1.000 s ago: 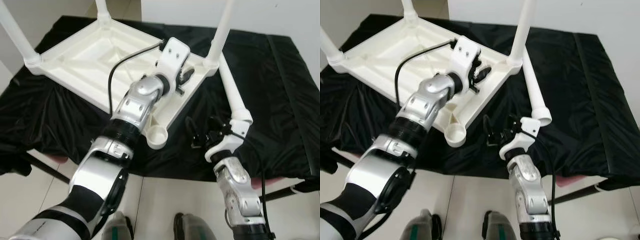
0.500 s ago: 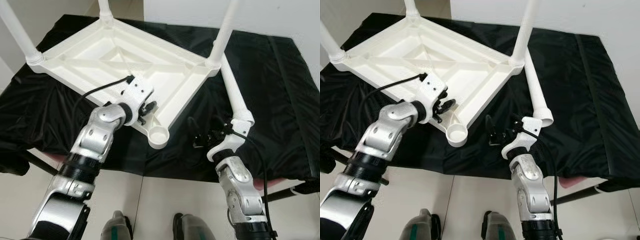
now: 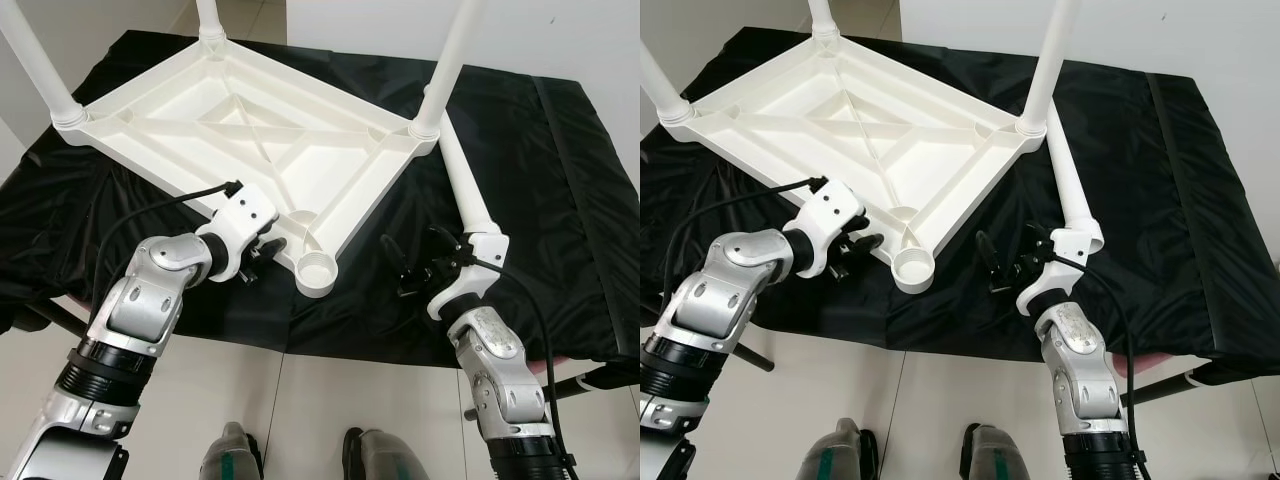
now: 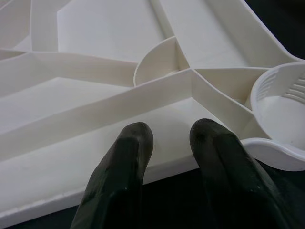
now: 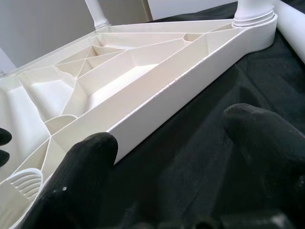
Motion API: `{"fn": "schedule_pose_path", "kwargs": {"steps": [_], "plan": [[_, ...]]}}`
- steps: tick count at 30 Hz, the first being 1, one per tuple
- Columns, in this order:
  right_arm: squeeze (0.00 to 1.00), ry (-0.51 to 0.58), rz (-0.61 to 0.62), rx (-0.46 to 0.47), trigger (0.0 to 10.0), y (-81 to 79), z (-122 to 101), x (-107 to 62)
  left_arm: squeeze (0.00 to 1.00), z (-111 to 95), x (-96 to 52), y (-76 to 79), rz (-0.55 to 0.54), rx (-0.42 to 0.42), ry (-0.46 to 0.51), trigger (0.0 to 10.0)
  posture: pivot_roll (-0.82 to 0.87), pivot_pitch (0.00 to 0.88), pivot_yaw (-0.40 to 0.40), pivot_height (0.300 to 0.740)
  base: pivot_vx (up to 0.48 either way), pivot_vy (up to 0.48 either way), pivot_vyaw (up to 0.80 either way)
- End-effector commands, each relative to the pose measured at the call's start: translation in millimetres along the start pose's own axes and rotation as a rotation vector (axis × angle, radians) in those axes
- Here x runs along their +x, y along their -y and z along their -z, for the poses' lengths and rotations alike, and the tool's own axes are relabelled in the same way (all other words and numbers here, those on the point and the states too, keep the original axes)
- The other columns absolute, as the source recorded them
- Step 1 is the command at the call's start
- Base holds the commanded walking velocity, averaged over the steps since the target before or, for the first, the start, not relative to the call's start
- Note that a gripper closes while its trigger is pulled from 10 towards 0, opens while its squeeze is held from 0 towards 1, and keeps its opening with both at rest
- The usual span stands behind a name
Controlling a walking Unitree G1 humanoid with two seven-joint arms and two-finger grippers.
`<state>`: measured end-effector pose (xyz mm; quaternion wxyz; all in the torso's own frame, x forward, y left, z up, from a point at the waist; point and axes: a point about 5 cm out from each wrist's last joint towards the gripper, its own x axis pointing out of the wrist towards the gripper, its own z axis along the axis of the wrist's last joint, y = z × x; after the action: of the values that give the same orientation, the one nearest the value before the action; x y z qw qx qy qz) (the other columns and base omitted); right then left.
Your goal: Building children table
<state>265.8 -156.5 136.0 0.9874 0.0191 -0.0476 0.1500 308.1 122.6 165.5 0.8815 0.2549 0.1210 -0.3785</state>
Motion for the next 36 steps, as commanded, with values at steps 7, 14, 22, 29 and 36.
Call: {"fn": "schedule_pose_path", "kwargs": {"steps": [7,14,22,29,36], "plan": [[0.00,0.007,-0.001,0.001,10.0,0.5,0,0.3,0.00,-9,17.1,11.0,0.029,0.040,0.006,10.0,-0.08,0.039,-0.004,0.740,0.000,0.000,0.00],[0.00,0.010,0.019,-0.008,10.0,4.1,-1,-3.8,0.00,-14,31.8,23.4,0.078,0.083,0.008,10.0,-0.10,0.048,0.006,0.740,0.000,0.000,0.00],[0.00,0.023,0.044,-0.011,10.0,6.7,-4,-7.2,0.00,-20,46.5,31.8,0.102,0.083,0.025,10.0,-0.13,0.062,0.012,0.740,0.000,0.000,0.00],[0.00,0.068,0.150,-0.006,10.0,18.1,-13,-6.6,0.00,-19,59.1,35.1,0.106,0.046,0.028,10.0,-0.14,0.072,0.008,0.740,0.000,0.000,0.00],[0.00,0.142,0.286,0.000,10.0,31.7,-29,6.2,0.00,-25,72.6,43.4,0.102,0.008,0.054,10.0,-0.14,0.075,0.005,0.740,0.000,0.000,0.00]]}}
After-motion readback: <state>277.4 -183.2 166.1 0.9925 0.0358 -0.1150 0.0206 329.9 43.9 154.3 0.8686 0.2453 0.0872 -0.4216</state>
